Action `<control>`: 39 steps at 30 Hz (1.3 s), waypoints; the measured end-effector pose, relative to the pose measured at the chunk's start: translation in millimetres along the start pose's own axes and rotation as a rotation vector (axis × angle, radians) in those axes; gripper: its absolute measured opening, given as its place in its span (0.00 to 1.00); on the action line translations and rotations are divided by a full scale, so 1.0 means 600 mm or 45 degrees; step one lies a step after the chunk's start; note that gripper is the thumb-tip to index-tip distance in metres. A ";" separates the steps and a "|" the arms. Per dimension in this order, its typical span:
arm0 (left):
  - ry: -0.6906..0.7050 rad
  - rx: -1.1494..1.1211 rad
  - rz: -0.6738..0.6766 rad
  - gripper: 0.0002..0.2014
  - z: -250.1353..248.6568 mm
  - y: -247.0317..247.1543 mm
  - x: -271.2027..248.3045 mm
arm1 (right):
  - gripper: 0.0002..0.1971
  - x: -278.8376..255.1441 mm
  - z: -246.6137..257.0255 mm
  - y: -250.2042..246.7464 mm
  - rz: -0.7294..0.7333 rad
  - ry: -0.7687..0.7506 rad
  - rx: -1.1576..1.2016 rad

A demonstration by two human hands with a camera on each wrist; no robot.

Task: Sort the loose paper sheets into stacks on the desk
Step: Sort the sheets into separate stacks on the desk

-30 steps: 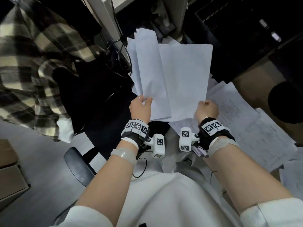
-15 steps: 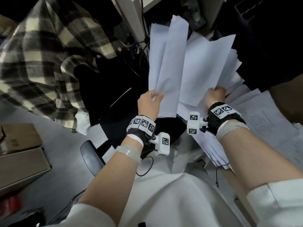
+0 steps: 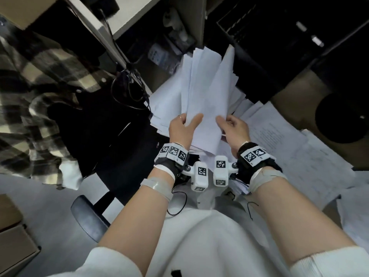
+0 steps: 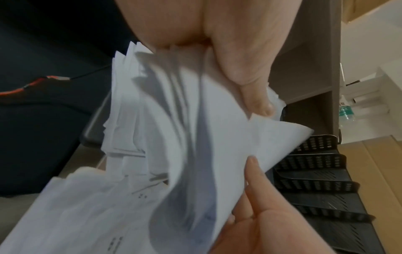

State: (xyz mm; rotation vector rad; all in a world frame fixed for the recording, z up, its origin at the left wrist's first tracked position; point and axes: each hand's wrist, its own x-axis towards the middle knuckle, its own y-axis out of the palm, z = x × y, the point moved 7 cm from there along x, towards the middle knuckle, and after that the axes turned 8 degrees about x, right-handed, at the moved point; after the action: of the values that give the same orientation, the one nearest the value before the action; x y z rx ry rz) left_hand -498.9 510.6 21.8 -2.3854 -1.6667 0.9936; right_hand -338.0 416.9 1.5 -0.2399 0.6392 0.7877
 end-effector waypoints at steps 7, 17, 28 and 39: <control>0.007 -0.004 0.295 0.11 -0.002 0.068 -0.051 | 0.11 -0.009 -0.028 -0.097 -0.040 0.090 0.092; 0.013 0.274 0.172 0.21 0.021 0.147 -0.133 | 0.39 -0.066 -0.086 -0.233 0.062 0.387 0.512; -0.031 0.390 0.132 0.14 0.050 0.189 -0.192 | 0.30 -0.066 -0.150 -0.389 -0.245 0.134 -0.345; -0.124 0.396 -0.054 0.10 0.058 0.146 -0.129 | 0.10 -0.085 -0.200 -0.405 -0.603 0.390 -0.377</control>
State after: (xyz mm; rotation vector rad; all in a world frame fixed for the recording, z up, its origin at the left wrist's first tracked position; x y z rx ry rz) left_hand -461.7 397.3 -4.7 -2.1247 -1.4568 1.2742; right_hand -242.6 167.9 -69.4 -0.7642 0.7144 0.3850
